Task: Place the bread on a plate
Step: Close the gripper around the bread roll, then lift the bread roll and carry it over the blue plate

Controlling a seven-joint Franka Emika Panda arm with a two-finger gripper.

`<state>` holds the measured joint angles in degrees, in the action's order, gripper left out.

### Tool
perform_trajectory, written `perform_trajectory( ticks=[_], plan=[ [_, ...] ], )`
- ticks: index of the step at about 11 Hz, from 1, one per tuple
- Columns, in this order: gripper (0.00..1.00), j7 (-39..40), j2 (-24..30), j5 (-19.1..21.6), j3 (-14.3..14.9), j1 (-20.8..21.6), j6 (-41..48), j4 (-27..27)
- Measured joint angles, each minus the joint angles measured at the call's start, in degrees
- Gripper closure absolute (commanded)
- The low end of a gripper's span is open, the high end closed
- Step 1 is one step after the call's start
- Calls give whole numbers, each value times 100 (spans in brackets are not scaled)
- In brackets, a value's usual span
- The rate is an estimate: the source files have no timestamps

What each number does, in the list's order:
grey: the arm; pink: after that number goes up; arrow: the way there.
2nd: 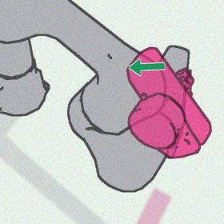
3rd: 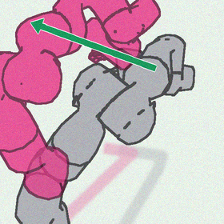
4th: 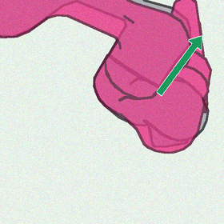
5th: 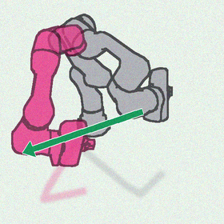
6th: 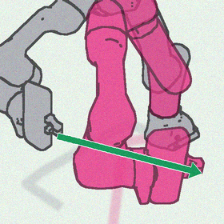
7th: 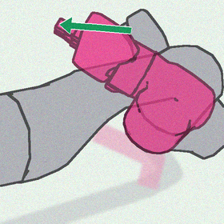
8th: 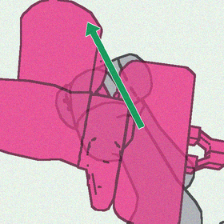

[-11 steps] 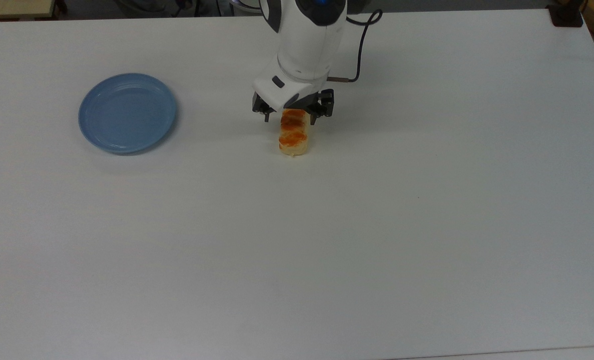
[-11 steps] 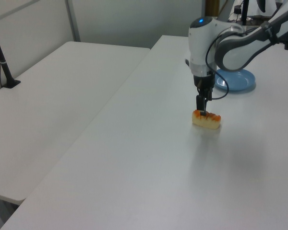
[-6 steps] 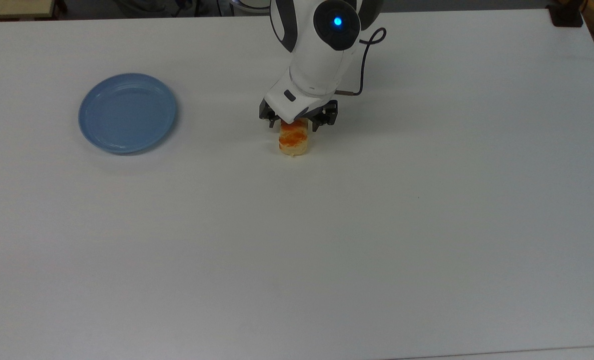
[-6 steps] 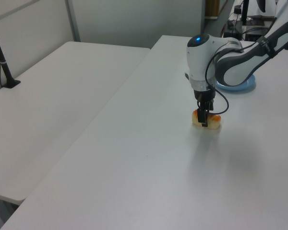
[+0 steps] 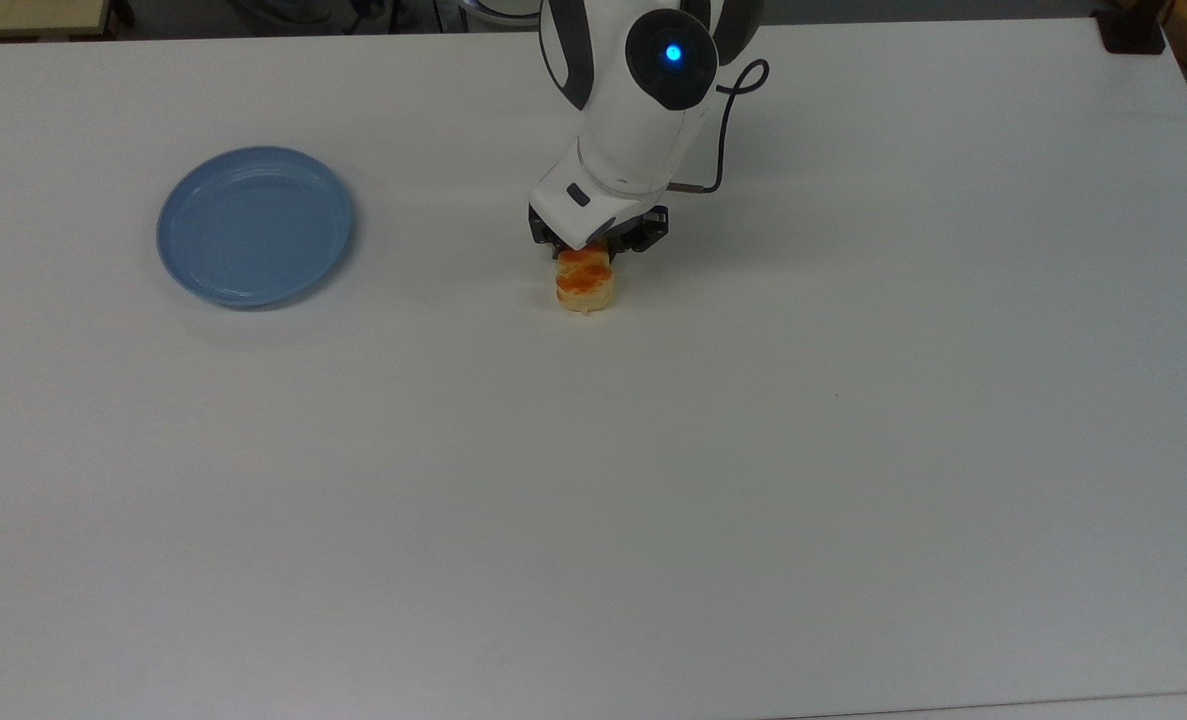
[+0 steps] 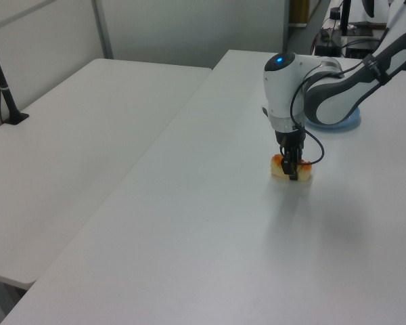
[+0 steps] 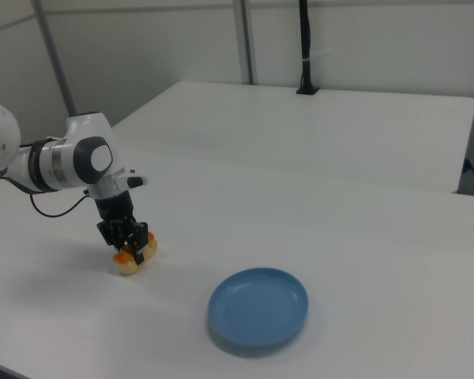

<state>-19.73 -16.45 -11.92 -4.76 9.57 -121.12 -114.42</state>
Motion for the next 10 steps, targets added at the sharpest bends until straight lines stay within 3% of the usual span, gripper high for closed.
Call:
perform_trajectory(
  ticks=[7,10],
  plan=[
    [84,-2,73,-24,0,9,0,22],
    [84,46,440,-25,58,-52,211,116]
  ],
)
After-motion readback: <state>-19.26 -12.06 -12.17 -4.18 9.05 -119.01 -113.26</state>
